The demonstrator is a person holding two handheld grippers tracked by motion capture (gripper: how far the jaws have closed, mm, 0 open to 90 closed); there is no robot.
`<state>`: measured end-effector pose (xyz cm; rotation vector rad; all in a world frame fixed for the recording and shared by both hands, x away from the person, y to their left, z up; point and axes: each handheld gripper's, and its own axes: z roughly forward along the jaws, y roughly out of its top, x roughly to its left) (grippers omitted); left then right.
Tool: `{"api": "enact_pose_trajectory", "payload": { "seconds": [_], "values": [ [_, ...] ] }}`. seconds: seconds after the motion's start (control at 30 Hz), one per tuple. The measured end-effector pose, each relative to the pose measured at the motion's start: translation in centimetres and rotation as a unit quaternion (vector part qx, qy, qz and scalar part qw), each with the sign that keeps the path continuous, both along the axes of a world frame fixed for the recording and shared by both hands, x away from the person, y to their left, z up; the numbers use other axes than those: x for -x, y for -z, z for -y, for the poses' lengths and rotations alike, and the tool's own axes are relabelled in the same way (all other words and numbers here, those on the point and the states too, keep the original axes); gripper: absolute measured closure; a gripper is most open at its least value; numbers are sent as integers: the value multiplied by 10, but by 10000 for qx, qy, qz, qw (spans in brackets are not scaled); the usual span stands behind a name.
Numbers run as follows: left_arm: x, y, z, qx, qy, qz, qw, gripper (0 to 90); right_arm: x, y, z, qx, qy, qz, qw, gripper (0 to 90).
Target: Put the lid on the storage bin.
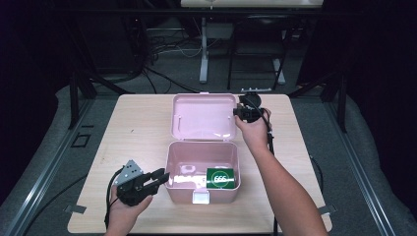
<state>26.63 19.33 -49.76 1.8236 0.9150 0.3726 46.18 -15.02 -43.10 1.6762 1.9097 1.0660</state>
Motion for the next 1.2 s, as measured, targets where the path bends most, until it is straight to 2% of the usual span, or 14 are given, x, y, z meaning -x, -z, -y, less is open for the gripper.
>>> {"api": "enact_pose_trajectory", "payload": {
  "seconds": [0.23,0.6,0.73,1.2],
  "values": [
    [0,0,0,3,-3,10,10000,712,8,-7,1,78,-99,212,9997,870],
    [0,0,1,-2,-15,5,10000,712,21,-16,5,-81,-183,392,9990,874],
    [0,0,1,-3,-24,6,10000,713,26,-18,6,-129,-239,497,9984,875],
    [0,0,1,-12,-35,-3,10000,714,45,-24,8,-67,-392,874,9954,876]
  ]
}}
